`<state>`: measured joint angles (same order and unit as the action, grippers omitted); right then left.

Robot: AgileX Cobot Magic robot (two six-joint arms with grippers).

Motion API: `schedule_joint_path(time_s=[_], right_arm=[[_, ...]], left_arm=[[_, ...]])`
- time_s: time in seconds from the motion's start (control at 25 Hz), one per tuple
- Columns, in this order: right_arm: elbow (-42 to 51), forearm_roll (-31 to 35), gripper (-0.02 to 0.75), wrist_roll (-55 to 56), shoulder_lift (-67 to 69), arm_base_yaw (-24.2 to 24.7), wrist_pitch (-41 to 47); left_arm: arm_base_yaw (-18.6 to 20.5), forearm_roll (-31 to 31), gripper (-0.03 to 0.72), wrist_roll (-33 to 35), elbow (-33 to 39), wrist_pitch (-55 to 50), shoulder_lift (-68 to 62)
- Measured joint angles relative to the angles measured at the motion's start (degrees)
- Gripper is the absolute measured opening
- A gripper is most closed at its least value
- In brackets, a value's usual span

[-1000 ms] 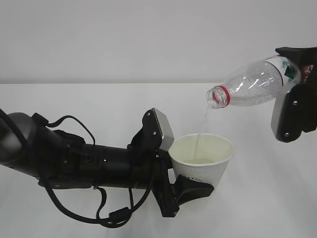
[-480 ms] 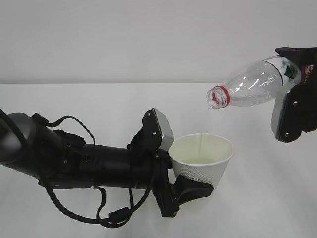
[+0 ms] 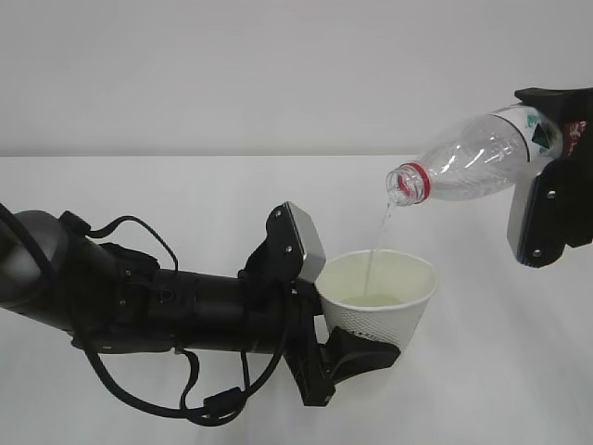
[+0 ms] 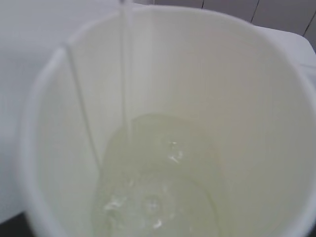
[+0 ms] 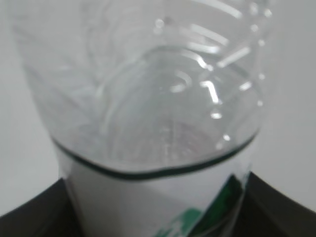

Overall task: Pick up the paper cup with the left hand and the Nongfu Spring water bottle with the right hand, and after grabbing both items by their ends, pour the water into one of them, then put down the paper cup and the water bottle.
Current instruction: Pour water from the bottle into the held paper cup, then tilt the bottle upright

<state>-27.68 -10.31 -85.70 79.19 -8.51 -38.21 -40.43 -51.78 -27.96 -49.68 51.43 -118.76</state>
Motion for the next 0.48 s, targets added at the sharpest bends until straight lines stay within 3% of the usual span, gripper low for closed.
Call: schedule_joint_path(time_s=[0.48], right_arm=[[0.0, 0.0, 0.514, -1.1, 0.0, 0.0, 0.0]], left_arm=[[0.0, 0.0, 0.492, 0.0, 0.0, -0.1, 0.0]])
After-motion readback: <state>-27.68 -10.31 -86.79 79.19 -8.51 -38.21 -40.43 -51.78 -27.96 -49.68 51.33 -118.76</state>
